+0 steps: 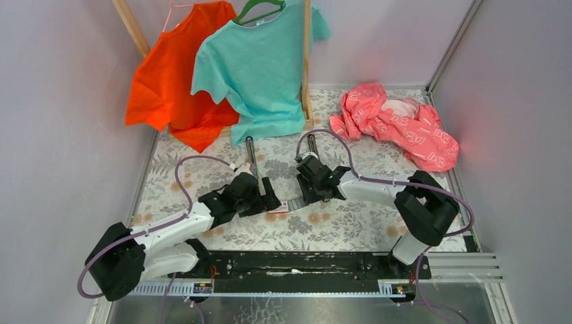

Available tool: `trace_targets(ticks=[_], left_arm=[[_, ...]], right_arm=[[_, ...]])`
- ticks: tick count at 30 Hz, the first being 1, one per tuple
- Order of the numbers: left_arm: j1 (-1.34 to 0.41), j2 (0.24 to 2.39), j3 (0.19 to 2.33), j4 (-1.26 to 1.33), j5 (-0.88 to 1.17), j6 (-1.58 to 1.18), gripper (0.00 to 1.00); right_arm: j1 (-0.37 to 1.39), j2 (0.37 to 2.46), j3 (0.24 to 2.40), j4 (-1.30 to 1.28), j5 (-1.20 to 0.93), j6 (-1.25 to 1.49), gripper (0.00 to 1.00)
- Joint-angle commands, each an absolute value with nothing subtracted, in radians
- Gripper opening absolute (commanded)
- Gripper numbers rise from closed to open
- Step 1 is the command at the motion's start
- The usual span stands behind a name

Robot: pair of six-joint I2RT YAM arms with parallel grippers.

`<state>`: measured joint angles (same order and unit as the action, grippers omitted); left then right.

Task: Load the staples into the stapler

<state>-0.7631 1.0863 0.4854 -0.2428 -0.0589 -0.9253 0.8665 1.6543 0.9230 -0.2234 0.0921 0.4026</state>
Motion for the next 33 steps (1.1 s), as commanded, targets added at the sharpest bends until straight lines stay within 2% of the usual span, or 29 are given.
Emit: trace_targets(ticks=[1,5,9,13,23,33], left_arm=[[-0.767,1.097,0.482,-0.190,-0.051,-0.931,0.99],[-0.769,1.098,0.483,-0.189,-0.049,-0.932,0.99],[-0.770,1.098,0.479,-0.187,-0.050,-0.934,0.98],[-0.774,1.100,0.479,-0.183,-0.045,-0.934,0.98],[-0.784,1.126,0.475,-0.160,-0.034,-0.942,0.96],[-0.795,1.138,0.472,-0.145,-0.032,-0.948,0.95]], right_arm=[[0.871,1.585,0.948,-0.259,0.123,0.388,0.34],[0.889,1.583,0.971,-0.273,0.122,0.389,0.33],[0.894,1.616,0.993,-0.277,0.106,0.390,0.25],[0.899,1.643,1.006,-0.269,0.093,0.393,0.23],[0.901,1.714,1.040,-0.273,0.071,0.400,0.26],[0.901,1.742,1.044,-0.280,0.062,0.405,0.33]])
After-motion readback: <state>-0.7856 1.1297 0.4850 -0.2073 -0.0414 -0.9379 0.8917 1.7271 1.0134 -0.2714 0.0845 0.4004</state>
